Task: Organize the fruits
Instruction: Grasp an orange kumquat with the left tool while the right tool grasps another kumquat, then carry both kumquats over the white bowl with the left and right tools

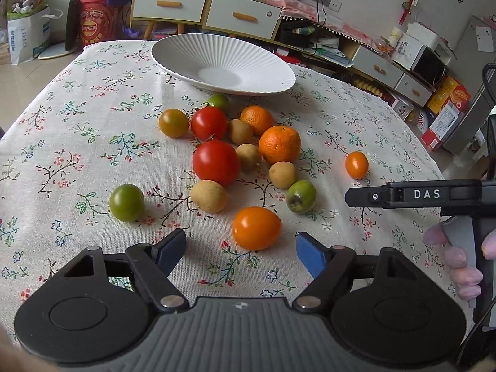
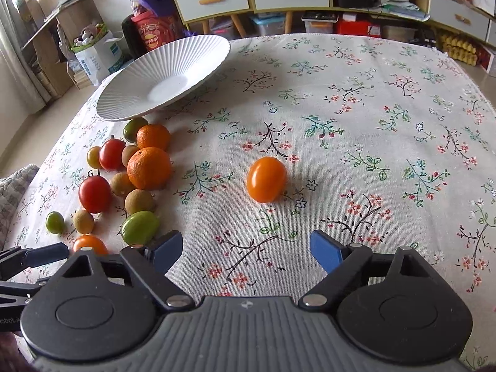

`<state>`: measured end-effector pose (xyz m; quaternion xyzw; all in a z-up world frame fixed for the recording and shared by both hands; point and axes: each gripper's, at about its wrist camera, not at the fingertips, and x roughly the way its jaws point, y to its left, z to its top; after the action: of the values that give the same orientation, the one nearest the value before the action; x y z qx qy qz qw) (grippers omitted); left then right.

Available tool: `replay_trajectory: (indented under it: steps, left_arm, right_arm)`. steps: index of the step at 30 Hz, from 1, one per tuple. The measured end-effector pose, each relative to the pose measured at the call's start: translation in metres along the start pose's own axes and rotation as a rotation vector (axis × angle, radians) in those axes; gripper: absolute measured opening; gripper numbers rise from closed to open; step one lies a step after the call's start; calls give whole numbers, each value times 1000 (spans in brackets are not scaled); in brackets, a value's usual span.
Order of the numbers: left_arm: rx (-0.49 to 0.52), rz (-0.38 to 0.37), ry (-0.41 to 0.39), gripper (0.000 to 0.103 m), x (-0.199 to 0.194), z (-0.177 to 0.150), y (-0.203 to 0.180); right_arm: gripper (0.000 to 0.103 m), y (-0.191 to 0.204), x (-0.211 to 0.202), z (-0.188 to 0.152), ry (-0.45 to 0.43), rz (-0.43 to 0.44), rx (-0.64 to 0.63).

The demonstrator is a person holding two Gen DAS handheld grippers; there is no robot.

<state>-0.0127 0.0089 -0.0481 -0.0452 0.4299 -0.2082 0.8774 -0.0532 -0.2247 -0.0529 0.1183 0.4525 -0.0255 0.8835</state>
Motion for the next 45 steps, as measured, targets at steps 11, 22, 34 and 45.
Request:
replay_trajectory:
  steps: [11,22,34,45]
  left_arm:
    - [55,0,-25,52,7,-1,-9]
    - [90,48,-24,35,10,-1,-17]
    - [65,57,-28,28,8,0,-14]
    - [42,55,-66,28,1,9,-12]
  right_arm:
    - [62,3,5,6,-61,-70,-43]
    - [42,-1,7,13,-111,-101,-10]
    - [26,1,8,17,-115,-83,9]
    - [26,10,0,21,-118,-38,2]
